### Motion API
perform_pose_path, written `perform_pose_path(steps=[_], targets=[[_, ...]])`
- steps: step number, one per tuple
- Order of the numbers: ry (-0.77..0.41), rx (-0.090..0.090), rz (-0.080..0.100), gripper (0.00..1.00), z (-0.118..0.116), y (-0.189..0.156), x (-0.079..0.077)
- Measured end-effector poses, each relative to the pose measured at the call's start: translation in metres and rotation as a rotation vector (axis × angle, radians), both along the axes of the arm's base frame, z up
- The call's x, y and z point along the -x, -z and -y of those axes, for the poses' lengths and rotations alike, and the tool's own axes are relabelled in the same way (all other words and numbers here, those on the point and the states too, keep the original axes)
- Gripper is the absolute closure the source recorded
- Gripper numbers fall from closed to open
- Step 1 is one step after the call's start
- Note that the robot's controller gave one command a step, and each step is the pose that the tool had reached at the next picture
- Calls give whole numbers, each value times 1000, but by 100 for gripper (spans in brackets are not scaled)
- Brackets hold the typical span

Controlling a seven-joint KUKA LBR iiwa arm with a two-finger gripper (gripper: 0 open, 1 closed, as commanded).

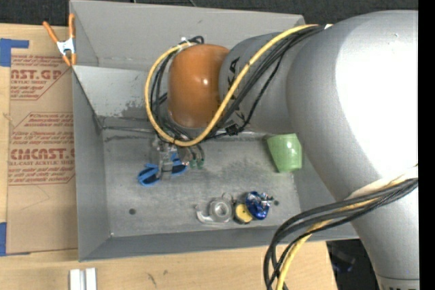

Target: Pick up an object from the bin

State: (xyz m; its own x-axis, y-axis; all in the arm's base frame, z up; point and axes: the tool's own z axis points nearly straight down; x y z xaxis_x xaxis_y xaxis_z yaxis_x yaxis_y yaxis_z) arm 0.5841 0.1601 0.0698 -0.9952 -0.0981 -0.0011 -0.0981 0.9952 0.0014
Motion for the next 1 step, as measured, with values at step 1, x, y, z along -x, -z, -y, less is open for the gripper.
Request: perform_pose_path(steps=[1], targets=[[35, -2, 10, 100, 2, -158, 3]])
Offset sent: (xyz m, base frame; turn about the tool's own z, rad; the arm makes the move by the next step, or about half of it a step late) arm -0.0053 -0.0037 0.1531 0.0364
